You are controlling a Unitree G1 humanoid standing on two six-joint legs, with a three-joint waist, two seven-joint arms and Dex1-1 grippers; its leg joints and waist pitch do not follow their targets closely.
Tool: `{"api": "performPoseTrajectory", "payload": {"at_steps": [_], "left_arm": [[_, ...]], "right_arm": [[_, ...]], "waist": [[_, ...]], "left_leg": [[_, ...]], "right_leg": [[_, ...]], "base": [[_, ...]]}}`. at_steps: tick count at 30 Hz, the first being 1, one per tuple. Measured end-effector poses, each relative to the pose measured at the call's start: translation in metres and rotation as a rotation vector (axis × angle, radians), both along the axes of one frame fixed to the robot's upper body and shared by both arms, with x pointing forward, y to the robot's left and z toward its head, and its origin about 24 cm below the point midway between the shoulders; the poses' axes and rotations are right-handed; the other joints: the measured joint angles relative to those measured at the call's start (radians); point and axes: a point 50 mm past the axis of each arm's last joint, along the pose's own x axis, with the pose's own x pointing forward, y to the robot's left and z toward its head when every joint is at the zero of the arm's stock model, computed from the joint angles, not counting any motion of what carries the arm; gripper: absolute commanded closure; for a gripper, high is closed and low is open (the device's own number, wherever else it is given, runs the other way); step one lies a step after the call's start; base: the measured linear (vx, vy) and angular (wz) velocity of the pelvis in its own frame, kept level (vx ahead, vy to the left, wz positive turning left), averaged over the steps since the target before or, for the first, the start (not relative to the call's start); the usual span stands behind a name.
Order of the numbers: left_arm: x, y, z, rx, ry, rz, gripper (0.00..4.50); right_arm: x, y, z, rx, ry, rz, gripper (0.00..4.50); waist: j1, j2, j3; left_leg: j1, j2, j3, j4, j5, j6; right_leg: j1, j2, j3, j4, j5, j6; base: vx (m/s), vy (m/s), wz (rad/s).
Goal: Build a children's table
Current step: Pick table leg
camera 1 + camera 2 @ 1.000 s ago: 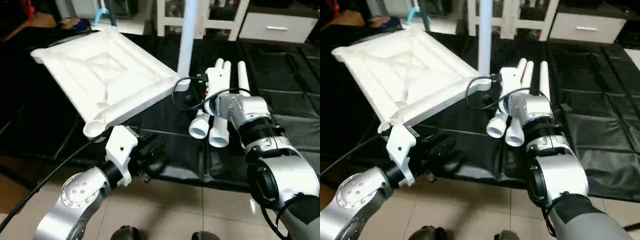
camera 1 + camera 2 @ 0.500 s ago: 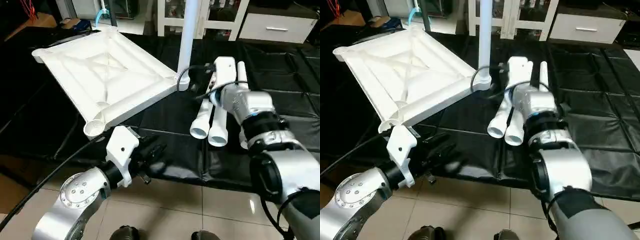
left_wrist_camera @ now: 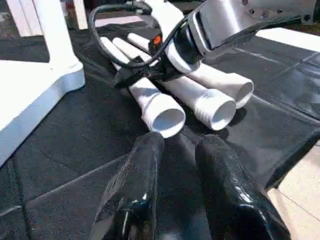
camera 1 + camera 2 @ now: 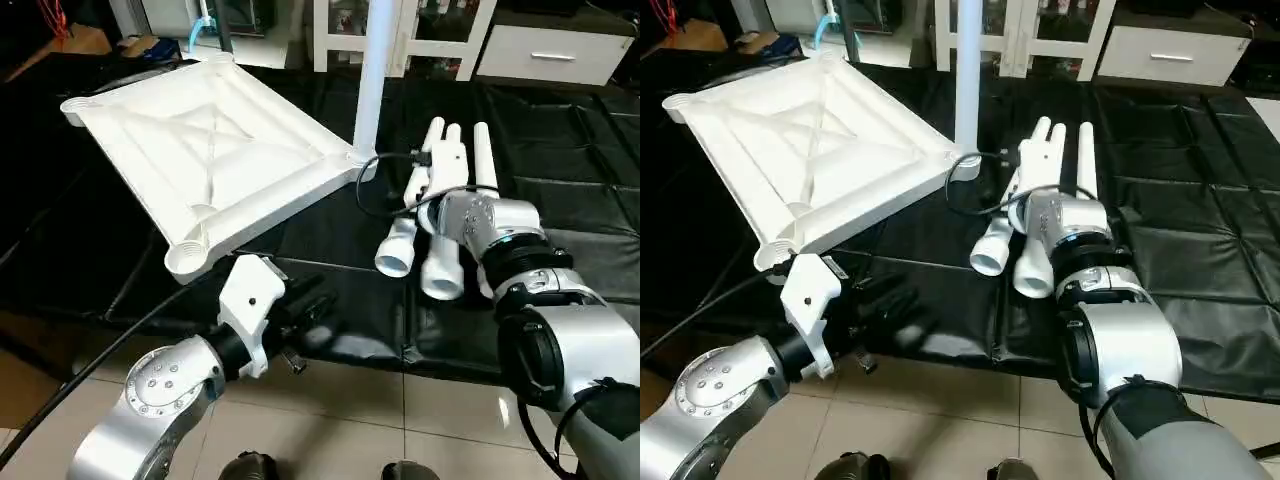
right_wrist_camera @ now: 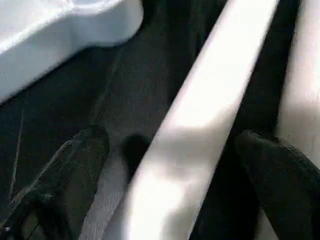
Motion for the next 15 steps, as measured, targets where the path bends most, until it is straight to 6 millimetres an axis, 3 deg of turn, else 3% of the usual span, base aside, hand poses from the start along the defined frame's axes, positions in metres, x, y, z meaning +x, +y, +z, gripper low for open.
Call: {"api": "performPoseTrajectory", "payload": {"at_steps": [3, 9, 15], "left_arm": [[-0.0001, 0.0006, -0.0003, 0.006, 0.002, -0.001, 3.11], [-0.0003, 0.0006, -0.0008, 0.010, 0.008, -0.001, 3.11], [-0.0001, 0.0008, -0.0012, 0.016, 0.013, -0.002, 3.11]], "right_arm": [[-0.0044, 0.0009, -0.0092, -0.044, 0.054, 0.040, 0.07], [-0.0052, 0.0016, -0.0095, -0.062, 0.064, 0.069, 0.07], [-0.0053, 0.0017, -0.0093, -0.052, 0.065, 0.080, 0.82]], "waist": [[0.000, 0.000, 0.000], [0.000, 0.000, 0.000], [0.000, 0.000, 0.000]], "left_leg": [[0.000, 0.000, 0.000, 0.000, 0.000, 0.000], [0.001, 0.001, 0.000, -0.001, 0.000, 0.000], [0.002, 0.001, 0.000, -0.002, 0.000, 0.000]], "right_leg": [[0.000, 0.000, 0.000, 0.000, 0.000, 0.000], [0.000, 0.000, 0.000, 0.000, 0.000, 0.000], [0.000, 0.000, 0.001, 0.000, 0.000, 0.000]], "base": [[0.000, 0.000, 0.00], [0.000, 0.000, 0.00], [0.000, 0.000, 0.00]]}}
